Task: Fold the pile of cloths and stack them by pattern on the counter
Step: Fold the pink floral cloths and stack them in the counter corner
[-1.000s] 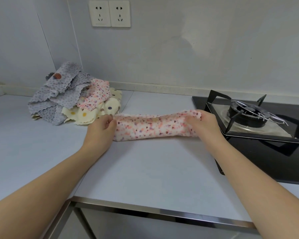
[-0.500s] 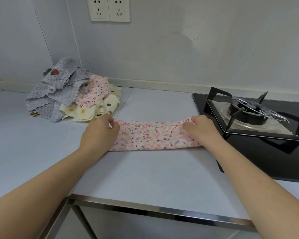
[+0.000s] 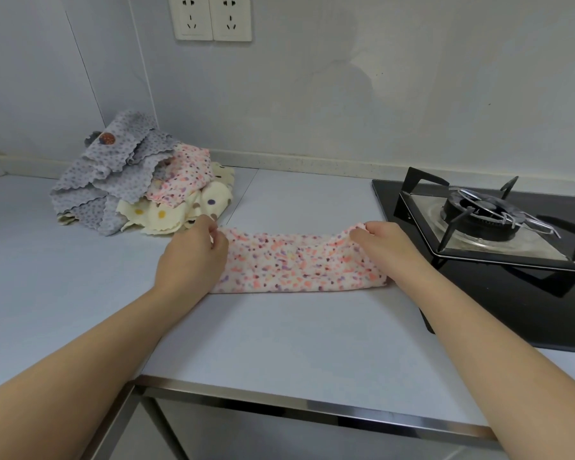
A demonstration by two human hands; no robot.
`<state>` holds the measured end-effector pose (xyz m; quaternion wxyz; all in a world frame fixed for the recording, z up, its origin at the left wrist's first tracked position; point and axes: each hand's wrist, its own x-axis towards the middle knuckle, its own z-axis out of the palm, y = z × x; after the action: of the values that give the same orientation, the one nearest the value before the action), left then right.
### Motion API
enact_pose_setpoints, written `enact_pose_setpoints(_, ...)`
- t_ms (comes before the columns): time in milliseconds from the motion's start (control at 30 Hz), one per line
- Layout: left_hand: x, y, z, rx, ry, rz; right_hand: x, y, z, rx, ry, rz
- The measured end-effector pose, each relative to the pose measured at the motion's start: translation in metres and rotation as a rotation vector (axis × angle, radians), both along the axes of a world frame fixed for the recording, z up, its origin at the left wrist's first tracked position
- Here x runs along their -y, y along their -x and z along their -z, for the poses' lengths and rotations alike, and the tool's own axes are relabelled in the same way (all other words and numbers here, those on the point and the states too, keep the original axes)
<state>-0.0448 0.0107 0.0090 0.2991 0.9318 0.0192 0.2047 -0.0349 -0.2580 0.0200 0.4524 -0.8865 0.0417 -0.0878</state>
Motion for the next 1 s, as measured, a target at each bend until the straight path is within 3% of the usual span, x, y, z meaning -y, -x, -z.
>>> enact_pose_setpoints(167,-0.0006,0.0022,-0.0046,0.010,0.001,-0.021,0.0023,-0.0018,0.0010,-0.032,0.018,0.029)
enact_pose_setpoints(333,-0.0015,0.0039,-0.0056,-0.022,-0.102,-0.045,0.0025,-0.0025,0.0054,0.008,0.162,0.030)
enact_pose_setpoints(600,-0.0039,0.0000,0.0024,0.023,-0.210,-0.032,-0.0007,0.0002,0.0049,-0.010,0.165,0.009)
enact_pose_setpoints(767,-0.0047,-0.0024,-0.0006,0.095,-0.047,0.000,-0.0017,-0.0015,0.0033,0.159,0.169,0.046)
enact_pose_setpoints(900,-0.0039,-0.0027,0.0005,-0.009,0.036,0.087,-0.0018,-0.0014,0.0055,0.095,0.172,0.024)
enact_pose_setpoints(1000,-0.0048,-0.0028,0.0012,0.040,0.020,0.087,-0.0024,-0.0016,0.0066,0.060,0.174,0.017)
